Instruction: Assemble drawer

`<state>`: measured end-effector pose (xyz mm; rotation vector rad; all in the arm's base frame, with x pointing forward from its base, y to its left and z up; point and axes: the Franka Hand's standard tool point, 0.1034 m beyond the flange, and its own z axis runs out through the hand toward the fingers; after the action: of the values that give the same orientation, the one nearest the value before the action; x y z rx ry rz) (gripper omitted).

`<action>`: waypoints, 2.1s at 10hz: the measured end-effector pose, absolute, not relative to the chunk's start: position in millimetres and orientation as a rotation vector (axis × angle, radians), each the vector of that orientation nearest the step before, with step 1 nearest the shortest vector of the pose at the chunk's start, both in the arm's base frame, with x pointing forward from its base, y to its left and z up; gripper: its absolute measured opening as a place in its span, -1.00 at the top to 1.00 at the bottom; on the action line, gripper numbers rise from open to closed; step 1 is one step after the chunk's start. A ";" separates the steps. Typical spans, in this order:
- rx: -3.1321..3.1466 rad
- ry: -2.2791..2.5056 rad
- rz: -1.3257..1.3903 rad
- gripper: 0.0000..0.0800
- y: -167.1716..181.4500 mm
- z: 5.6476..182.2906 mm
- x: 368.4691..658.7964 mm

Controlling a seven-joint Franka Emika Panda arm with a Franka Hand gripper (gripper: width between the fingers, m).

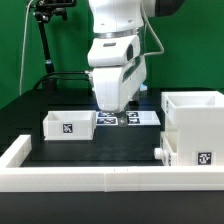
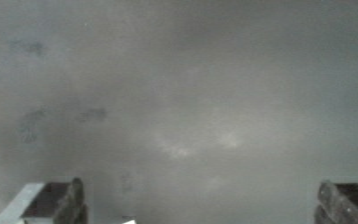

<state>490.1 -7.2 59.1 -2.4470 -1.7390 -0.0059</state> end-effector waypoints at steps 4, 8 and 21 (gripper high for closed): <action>-2.677 -1.458 -0.060 -0.62 -23.8 60.0 471.4; -2.676 -1.473 -0.070 -0.62 -27.9 56.9 468.5; -2.631 -1.732 -0.166 -0.62 -61.4 60.0 454.6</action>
Offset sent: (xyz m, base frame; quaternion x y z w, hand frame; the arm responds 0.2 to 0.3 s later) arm -0.0322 -0.0219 0.0042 -0.0642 -0.0133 0.2182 0.9737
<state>454.6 -61.4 60.0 -2.6314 -1.7318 -0.1660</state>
